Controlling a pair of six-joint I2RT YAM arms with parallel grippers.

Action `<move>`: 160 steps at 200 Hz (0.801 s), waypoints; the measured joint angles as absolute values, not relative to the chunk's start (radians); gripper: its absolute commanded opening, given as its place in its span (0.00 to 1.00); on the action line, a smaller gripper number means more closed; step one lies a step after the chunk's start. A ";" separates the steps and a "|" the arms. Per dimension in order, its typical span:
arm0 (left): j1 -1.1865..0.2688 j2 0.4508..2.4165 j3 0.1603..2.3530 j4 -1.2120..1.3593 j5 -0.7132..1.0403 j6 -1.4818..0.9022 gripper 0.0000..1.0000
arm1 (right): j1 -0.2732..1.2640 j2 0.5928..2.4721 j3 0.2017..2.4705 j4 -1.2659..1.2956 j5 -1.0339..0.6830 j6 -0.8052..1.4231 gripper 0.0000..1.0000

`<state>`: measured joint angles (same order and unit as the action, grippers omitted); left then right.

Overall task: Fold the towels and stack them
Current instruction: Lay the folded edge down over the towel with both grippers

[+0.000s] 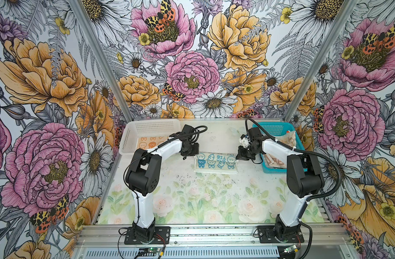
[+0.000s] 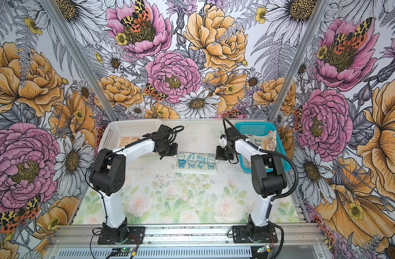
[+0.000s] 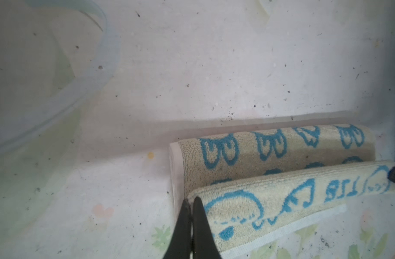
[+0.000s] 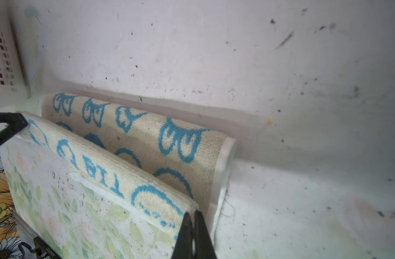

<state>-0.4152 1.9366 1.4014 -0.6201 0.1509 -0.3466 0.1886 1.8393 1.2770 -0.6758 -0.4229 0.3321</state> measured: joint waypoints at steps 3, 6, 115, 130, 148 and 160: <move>-0.416 1.933 1.396 -0.618 0.152 -0.352 0.00 | 0.189 1.837 1.277 -0.675 -0.423 0.332 0.00; -0.416 1.929 1.388 -0.615 0.152 -0.353 0.00 | 0.189 1.834 1.277 -0.674 -0.423 0.332 0.00; -0.443 1.870 1.279 -0.539 0.165 -0.395 0.00 | 0.197 1.827 1.149 -0.612 -0.415 0.348 0.00; -0.444 1.870 1.274 -0.533 0.164 -0.398 0.00 | 0.198 1.827 1.148 -0.608 -0.412 0.351 0.00; -0.444 1.870 1.267 -0.532 0.164 -0.399 0.00 | 0.198 1.827 1.148 -0.607 -0.411 0.351 0.00; -0.444 1.870 1.267 -0.532 0.164 -0.404 0.00 | 0.198 1.826 1.148 -0.607 -0.408 0.351 0.00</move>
<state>-0.4438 1.8698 1.2675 -0.5316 0.1642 -0.4038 0.1982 1.8256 1.1481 -0.6067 -0.4080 0.3511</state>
